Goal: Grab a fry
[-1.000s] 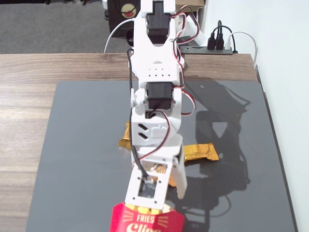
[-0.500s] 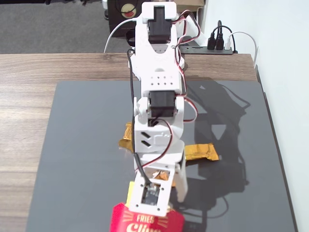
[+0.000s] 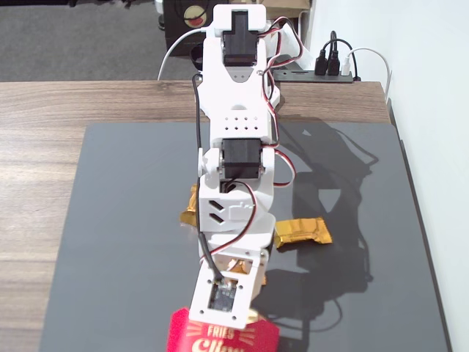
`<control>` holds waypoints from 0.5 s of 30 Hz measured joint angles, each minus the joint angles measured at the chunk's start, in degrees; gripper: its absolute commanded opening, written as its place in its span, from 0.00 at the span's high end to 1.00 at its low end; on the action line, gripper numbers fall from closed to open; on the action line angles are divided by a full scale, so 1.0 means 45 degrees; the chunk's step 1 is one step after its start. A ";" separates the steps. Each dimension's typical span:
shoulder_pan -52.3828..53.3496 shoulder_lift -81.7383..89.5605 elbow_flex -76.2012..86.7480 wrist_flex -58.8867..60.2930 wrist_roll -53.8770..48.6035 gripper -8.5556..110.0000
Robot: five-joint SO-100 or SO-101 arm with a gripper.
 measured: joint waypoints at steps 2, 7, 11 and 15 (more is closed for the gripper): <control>0.0000 0.0000 -0.0020 0.0020 0.0000 0.92; 0.0000 0.0000 -0.0039 0.0586 0.0039 0.92; -0.0215 0.0371 0.0195 0.0937 0.0156 0.92; -0.0293 0.1348 0.1289 0.0937 0.0156 0.92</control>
